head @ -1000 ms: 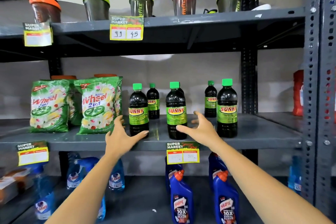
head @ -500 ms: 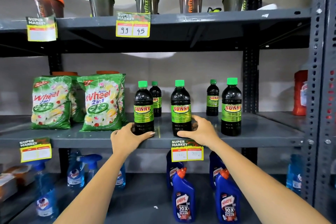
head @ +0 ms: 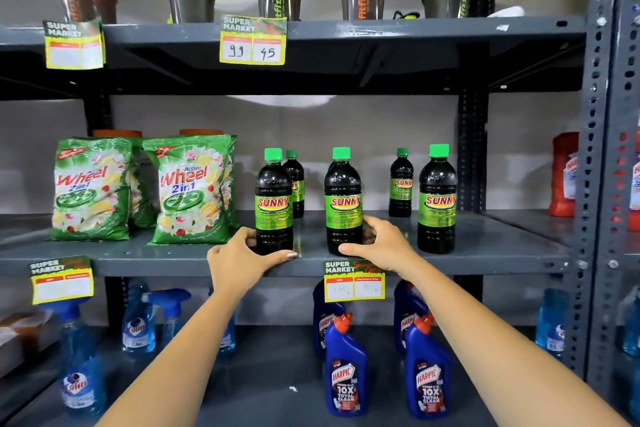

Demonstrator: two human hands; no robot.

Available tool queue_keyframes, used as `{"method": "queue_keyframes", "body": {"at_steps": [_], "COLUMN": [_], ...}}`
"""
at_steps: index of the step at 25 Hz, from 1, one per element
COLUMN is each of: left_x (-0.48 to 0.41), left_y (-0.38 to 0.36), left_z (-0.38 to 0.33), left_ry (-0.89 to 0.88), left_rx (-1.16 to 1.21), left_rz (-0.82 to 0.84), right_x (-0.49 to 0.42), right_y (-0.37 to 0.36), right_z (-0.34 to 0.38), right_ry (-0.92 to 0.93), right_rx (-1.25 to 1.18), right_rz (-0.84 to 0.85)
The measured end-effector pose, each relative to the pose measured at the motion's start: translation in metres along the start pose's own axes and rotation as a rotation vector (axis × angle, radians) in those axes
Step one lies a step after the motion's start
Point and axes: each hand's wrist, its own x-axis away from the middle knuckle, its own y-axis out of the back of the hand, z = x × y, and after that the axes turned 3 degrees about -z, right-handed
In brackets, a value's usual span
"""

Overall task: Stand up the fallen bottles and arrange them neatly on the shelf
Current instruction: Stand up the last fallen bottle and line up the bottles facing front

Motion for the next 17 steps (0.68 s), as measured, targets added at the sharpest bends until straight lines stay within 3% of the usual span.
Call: {"method": "queue_keyframes", "body": {"at_steps": [17], "left_x": [0.007], "left_y": [0.001], "left_z": [0.005], "left_ry": [-0.082], "left_rx": [-0.019], "left_rz": [0.056], "right_x": [0.011], "right_y": [0.002], "right_z": [0.005], "right_ry": [-0.022], "right_rx": [-0.010], "right_rz": [-0.028]}}
